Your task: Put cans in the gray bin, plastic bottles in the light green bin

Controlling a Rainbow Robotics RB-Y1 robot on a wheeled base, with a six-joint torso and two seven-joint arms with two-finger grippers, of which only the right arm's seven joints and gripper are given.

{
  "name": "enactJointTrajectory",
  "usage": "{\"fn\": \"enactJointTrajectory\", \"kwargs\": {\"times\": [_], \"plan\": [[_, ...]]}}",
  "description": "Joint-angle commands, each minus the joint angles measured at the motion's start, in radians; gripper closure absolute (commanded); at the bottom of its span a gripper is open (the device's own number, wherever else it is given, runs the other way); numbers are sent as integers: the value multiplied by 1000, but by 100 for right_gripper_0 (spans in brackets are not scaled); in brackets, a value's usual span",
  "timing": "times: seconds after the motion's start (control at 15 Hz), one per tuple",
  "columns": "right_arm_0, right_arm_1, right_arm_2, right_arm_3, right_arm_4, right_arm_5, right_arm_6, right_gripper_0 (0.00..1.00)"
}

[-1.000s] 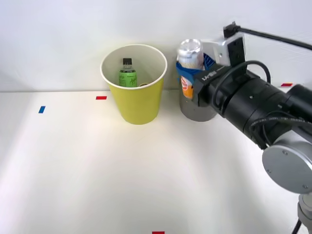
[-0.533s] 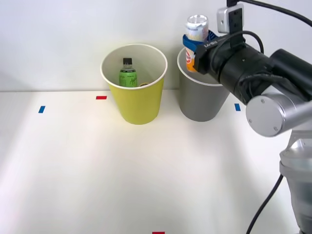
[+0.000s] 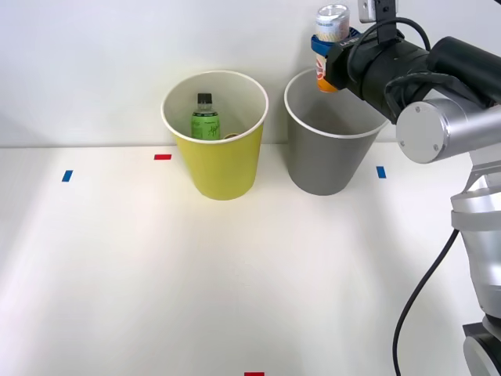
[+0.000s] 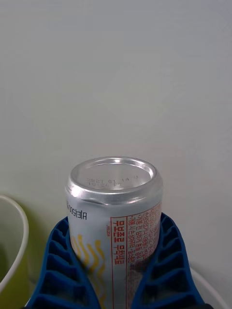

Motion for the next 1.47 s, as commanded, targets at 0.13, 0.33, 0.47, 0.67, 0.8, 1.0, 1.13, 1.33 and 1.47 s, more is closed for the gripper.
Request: {"fn": "enactJointTrajectory", "kwargs": {"times": [0.13, 0.33, 0.47, 0.67, 0.8, 1.0, 1.13, 1.33, 1.47], "plan": [[-7, -1, 3, 14, -8, 0, 6, 100], [-7, 2, 9, 14, 1, 0, 9, 100], [-7, 7, 15, 14, 6, -1, 7, 80], [-7, 16, 32, 14, 19, -30, -1, 0], [-4, 32, 32, 14, 33, -49, -2, 0], [11, 39, 33, 14, 41, -89, 7, 0], [50, 47, 47, 14, 39, -158, 10, 0], [163, 56, 101, 13, 41, -389, 21, 0], [234, 70, 142, 10, 29, -554, 13, 0]]}}
